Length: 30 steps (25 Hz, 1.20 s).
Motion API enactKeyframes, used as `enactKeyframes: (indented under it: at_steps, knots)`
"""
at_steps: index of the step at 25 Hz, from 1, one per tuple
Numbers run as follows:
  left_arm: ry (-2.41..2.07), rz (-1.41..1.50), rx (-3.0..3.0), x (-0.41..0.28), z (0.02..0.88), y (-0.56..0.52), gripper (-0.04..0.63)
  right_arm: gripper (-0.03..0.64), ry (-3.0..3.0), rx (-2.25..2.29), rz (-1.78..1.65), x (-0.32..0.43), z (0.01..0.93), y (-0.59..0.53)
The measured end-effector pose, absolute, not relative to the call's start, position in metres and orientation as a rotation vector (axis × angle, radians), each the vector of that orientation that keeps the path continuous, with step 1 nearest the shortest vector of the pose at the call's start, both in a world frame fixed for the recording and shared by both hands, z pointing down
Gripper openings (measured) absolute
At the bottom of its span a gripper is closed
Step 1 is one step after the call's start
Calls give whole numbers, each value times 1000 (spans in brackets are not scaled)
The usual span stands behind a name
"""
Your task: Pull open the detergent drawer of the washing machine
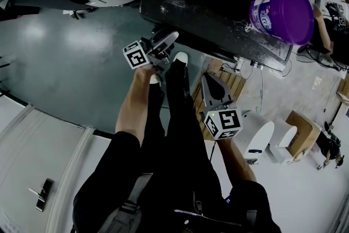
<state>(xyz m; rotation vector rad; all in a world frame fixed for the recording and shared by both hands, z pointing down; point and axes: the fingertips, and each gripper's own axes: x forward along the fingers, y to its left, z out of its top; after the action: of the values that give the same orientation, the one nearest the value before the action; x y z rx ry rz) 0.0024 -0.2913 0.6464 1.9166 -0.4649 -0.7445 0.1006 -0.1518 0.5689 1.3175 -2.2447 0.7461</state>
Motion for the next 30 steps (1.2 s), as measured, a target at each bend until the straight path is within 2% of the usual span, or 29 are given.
enactKeyframes:
  at_steps: [3,30]
  knots:
    - [-433,-727,1932,-2,646,-278,213,5,-2241,1320,759,98,570,-149]
    - [-393,-643,1912,-10,647,-238,216,5,-2285,1369,735,88,557,-145]
